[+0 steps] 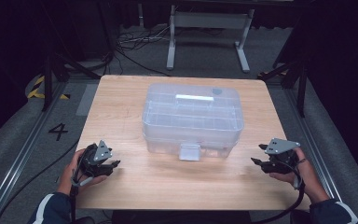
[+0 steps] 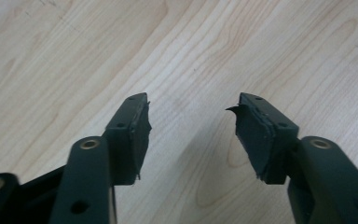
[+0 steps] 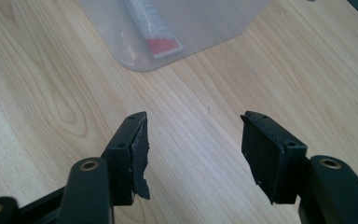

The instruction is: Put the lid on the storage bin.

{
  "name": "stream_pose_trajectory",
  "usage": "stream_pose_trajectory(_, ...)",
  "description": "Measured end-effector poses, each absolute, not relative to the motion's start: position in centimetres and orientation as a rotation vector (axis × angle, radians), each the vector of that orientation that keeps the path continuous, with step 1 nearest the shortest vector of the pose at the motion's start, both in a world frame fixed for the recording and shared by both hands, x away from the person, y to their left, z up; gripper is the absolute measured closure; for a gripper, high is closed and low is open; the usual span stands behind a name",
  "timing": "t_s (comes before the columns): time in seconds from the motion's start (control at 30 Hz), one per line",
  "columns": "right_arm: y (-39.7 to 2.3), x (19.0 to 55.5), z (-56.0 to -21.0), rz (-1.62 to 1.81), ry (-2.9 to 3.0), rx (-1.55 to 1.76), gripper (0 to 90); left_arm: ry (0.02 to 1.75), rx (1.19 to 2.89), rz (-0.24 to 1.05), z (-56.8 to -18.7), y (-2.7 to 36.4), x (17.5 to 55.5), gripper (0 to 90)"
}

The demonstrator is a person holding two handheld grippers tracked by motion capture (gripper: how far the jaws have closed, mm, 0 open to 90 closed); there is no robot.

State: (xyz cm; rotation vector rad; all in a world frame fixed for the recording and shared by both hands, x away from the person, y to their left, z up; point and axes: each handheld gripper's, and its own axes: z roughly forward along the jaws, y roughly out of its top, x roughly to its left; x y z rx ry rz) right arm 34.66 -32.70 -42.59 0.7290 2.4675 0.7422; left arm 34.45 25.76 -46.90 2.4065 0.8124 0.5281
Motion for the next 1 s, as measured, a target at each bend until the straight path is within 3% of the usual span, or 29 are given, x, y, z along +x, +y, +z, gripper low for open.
stream_pose_trajectory(0.4,-34.0,35.2,-44.6,0.739,2.486,0.836,36.3,0.872,2.357,0.471,-48.6,27.6,33.9,29.7)
stream_pose_trajectory(1.0,-36.7,34.3,-48.4,0.876,2.425,1.004,26.9,0.961,2.207,0.343,-49.9,29.7,34.1,21.8)
